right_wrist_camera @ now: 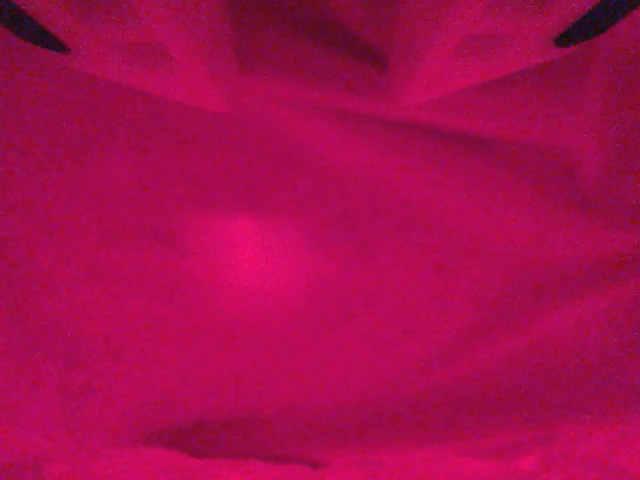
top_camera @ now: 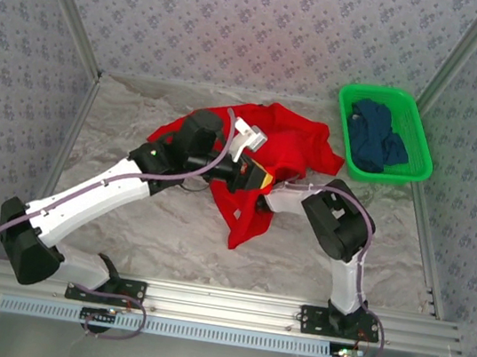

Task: Fold the inside-out t-shirt

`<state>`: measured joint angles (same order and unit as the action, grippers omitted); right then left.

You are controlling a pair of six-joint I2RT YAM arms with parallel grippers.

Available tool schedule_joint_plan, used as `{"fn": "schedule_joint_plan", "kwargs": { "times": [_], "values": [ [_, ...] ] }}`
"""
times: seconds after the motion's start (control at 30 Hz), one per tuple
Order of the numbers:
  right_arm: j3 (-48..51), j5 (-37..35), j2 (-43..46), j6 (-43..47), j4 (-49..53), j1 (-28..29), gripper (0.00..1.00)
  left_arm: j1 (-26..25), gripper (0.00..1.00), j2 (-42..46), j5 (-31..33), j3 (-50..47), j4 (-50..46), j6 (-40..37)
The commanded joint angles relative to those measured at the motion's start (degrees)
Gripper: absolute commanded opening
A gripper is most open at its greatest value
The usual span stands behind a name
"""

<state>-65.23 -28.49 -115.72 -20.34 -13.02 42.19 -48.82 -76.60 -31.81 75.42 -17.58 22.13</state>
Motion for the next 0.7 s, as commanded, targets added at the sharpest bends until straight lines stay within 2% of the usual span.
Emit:
{"fn": "schedule_joint_plan", "kwargs": {
  "times": [0.0, 0.1, 0.2, 0.3, 0.5, 0.67],
  "values": [
    [-4.0, 2.0, -2.3, -1.9, 1.4, -1.5, 0.51, -0.9, 0.00, 2.7, -3.7, -0.2, 3.3, -0.8],
    [-4.7, 4.4, -3.1, -1.0, -2.8, -1.6, 0.53, -0.9, 0.00, 1.8, -2.5, -0.2, 3.0, -0.4],
    [-1.2, 6.5, -1.9, 0.9, -9.8, -1.8, 0.56, -0.9, 0.00, -0.2, 0.6, 0.7, 0.6, -0.4],
    [-2.4, 7.8, -2.2, -2.4, -7.1, -3.3, 0.58, -0.9, 0.00, -2.0, -0.1, 0.6, 0.7, 0.0],
    [-2.6, 9.6, -3.9, -10.7, -7.9, -5.1, 0.61, -2.8, 0.00, -2.9, -3.6, -0.6, 5.2, 1.4],
    [-6.8, 10.1, -5.6, -17.2, -6.6, -6.7, 0.71, -3.4, 0.00, -2.6, -5.5, -0.4, 6.1, 2.6]
  ]
}}
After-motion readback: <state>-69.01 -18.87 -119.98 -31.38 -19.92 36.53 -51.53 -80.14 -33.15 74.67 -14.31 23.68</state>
